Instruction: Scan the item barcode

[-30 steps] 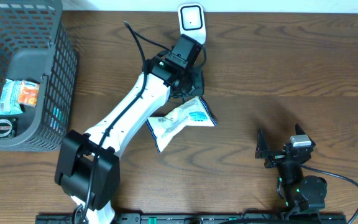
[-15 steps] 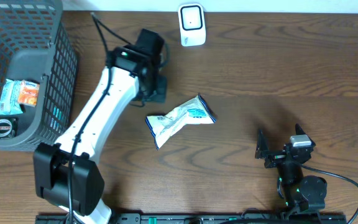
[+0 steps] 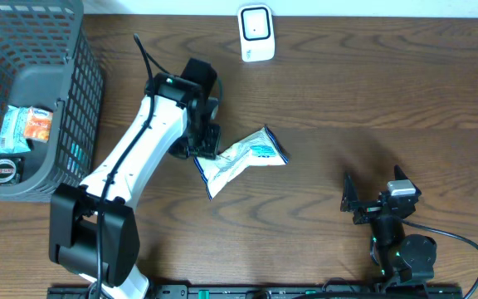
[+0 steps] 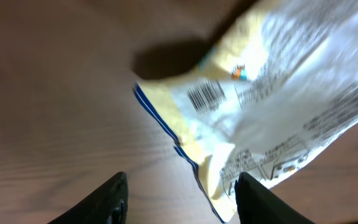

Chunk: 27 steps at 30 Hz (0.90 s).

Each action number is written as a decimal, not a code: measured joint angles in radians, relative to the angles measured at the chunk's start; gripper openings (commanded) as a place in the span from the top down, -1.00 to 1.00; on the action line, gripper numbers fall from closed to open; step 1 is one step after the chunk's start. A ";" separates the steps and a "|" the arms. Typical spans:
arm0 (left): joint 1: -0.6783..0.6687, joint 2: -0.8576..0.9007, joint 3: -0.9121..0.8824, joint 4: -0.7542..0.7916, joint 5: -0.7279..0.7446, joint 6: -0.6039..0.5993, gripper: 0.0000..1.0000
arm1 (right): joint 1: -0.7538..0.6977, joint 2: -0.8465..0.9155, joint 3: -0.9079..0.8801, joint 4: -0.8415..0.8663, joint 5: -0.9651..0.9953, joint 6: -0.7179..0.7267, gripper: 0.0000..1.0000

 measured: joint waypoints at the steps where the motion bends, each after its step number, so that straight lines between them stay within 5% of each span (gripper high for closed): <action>1: 0.000 0.002 -0.012 -0.001 0.016 0.000 -0.10 | 0.000 0.000 0.000 0.000 0.000 0.000 -0.99; 11: -0.056 0.005 -0.095 0.049 0.155 0.003 -0.10 | 0.000 0.000 0.000 0.000 0.000 0.000 -0.98; 27: -0.249 0.005 -0.145 0.300 0.183 -0.103 -0.10 | 0.000 0.000 0.000 0.000 0.000 0.000 -0.99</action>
